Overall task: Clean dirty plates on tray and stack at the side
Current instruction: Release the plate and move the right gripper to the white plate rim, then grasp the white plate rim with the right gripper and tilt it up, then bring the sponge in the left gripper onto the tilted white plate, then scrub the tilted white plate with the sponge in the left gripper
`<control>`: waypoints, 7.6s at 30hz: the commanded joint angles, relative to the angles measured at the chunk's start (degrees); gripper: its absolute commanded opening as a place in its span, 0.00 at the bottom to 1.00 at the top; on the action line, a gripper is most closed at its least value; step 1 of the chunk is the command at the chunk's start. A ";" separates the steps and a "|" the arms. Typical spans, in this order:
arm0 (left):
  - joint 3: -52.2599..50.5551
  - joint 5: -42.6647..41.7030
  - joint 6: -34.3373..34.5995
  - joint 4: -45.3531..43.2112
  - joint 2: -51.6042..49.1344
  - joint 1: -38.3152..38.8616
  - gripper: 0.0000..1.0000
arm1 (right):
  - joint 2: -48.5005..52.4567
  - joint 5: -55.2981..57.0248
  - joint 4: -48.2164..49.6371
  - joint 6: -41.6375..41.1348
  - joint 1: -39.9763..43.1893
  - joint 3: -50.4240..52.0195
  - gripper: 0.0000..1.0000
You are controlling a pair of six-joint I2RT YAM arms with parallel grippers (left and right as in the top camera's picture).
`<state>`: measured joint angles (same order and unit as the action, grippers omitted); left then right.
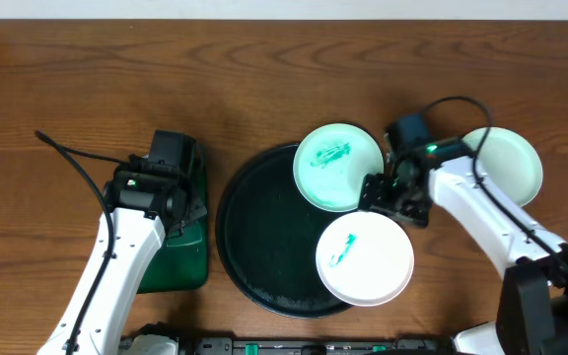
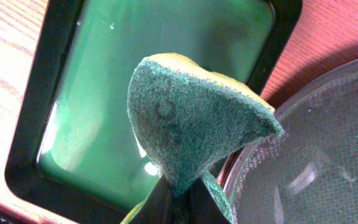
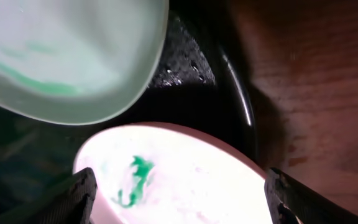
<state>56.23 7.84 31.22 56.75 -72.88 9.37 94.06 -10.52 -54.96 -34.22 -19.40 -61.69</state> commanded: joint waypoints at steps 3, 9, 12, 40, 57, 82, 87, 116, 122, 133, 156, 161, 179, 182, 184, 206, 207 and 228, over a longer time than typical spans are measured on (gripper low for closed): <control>-0.17 0.28 -0.74 0.17 -0.22 -0.31 0.07 | 0.15 8.50 -0.55 -4.04 -2.84 0.57 0.87; -0.17 0.28 -0.76 0.20 -0.22 -0.31 0.07 | 0.07 19.80 -12.13 -15.45 -2.38 0.57 0.87; -0.17 0.28 -0.76 0.20 -0.22 -0.31 0.07 | -0.04 19.26 -15.91 -15.47 -2.80 0.57 0.86; -0.20 0.28 -0.76 0.17 -0.22 -0.31 0.07 | -17.86 8.44 -3.67 -22.18 -10.71 20.15 0.80; -0.17 0.28 -0.76 0.17 -0.22 -0.31 0.07 | -18.84 10.51 5.03 -24.02 -10.71 24.11 0.01; -0.17 -8.37 -7.02 -1.55 -0.22 -0.28 0.07 | -18.84 16.00 16.09 -12.83 -24.59 24.09 0.01; -0.17 -17.77 -12.76 -2.29 -0.22 -0.28 0.07 | -18.12 16.00 23.98 -9.40 -23.32 24.09 0.01; -3.61 -38.71 -20.65 -16.26 -9.33 16.06 0.07 | -5.22 1.01 31.19 -11.67 -21.18 24.09 0.01; -3.63 -43.41 -18.25 -23.06 -17.94 16.98 0.07 | -5.22 1.01 30.62 -12.04 -21.18 24.09 0.01; -3.63 -61.18 -16.02 -30.38 -31.82 16.98 0.07 | -5.22 1.03 29.90 -13.55 -21.18 24.09 0.01; -3.61 5.70 1.33 -12.55 -34.36 14.21 0.07 | -5.25 1.25 28.33 -13.79 -20.81 24.09 0.01; -3.61 12.92 5.11 -8.11 -34.36 14.21 0.07 | -5.25 1.44 28.33 -14.43 -20.65 24.09 0.01; -3.61 -19.52 -13.68 -10.14 -34.36 14.51 0.07 | -5.25 2.12 27.19 -14.60 -20.48 24.09 0.01; -3.61 -25.18 -15.30 -10.21 -34.36 15.74 0.07 | -5.25 2.14 27.10 -14.60 -20.44 24.09 0.01; -3.61 -28.17 -16.09 -10.25 -34.36 17.00 0.07 | -5.25 2.14 27.15 -14.60 -20.44 24.09 0.01; -3.61 -37.90 -5.22 -21.16 -34.38 23.04 0.07 | -5.25 2.08 26.77 -14.58 -19.80 24.09 0.01; -3.61 -34.95 -4.13 -21.22 -34.38 22.49 0.07 | -5.25 2.10 26.64 -14.60 -19.80 24.09 0.01; -3.61 14.80 6.34 -14.10 -34.38 14.32 0.07 | -5.25 2.10 25.62 -14.56 -19.63 24.09 0.01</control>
<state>56.77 -16.01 32.93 39.83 -101.49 26.92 87.24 -11.62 -28.32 -48.58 -39.22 -39.05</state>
